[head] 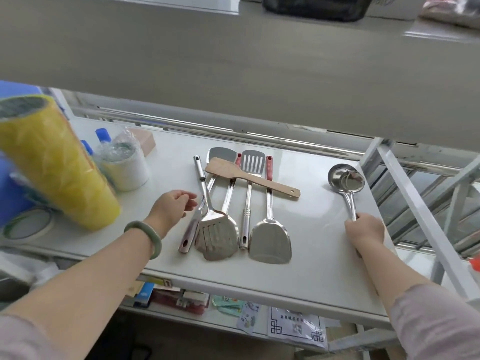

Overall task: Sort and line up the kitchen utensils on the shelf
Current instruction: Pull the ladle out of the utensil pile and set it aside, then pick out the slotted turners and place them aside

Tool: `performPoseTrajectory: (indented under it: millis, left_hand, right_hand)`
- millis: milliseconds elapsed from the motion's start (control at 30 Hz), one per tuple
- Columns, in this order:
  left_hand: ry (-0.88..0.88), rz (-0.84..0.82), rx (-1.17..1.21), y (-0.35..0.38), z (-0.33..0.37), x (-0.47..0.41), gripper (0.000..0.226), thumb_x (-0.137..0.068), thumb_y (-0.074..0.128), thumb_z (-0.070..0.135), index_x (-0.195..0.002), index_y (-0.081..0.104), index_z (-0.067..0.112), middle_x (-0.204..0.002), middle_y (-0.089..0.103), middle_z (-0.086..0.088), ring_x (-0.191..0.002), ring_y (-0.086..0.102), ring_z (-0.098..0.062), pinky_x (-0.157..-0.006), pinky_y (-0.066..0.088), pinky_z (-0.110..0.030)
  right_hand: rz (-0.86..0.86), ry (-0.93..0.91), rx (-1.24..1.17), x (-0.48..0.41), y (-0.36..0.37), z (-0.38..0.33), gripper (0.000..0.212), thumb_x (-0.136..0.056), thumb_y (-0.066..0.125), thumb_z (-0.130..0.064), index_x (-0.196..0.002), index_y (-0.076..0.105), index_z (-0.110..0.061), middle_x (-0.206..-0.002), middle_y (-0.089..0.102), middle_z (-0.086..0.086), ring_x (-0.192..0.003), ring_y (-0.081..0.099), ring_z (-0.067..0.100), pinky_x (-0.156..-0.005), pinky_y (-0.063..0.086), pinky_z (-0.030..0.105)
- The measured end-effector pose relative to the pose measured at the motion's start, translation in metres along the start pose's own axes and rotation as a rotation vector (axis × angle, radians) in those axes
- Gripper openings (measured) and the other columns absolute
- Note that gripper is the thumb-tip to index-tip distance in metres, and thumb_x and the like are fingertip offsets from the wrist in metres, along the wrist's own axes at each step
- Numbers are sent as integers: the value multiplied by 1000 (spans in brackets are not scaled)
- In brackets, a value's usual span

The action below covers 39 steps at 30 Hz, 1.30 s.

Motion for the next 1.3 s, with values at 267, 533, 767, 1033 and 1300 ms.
performPoseTrajectory:
  millis: [267,533,767,1033,1300]
  left_hand:
    - [577,-173,-1005,24,7,-4,67,-86,38,-10,-140,38,30,-154,22,-1,-136,32,-20,-111,34,-32]
    - [809,-188,-1396,41,22,-12,31,-90,41,7,-115,54,19,-124,54,0,-118,46,-19,-95,37,-30]
    - [1071,47,-892,3,71,-10,21,-96,43,11,-108,61,10,-87,69,-10,-77,62,-29,-70,46,-34]
    - [216,-260,181,-18,68,-20,30,-100,34,30,-94,61,20,-57,37,3,-41,33,-5,-36,30,-14]
    - [-163,-256,413,-13,23,-17,31,-100,32,31,-90,55,13,-50,32,7,-31,23,0,-28,18,-11]
  right_hand:
    - [104,-104,88,22,0,-38,55,-85,54,-28,-135,44,-8,-143,35,23,-130,30,39,-108,28,46]
    - [-214,-425,-143,79,37,-123,32,-86,58,-21,-117,64,-15,-109,69,8,-103,61,24,-94,44,31]
    - [-282,-302,-37,90,57,-143,51,-84,59,-27,-132,49,-16,-129,58,12,-120,53,28,-98,43,33]
    - [-385,-261,-94,90,59,-147,26,-80,54,-21,-104,64,-24,-107,68,7,-103,59,23,-78,40,24]
    - [-293,-304,152,90,57,-145,24,-81,49,-22,-97,67,-21,-115,61,7,-112,53,26,-89,45,33]
Point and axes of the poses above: each hand's wrist, its own x-axis away from the middle knuckle, its own y-axis out of the palm, z = x × y, the point moved 2 cm from there along -x, towards the middle knuckle
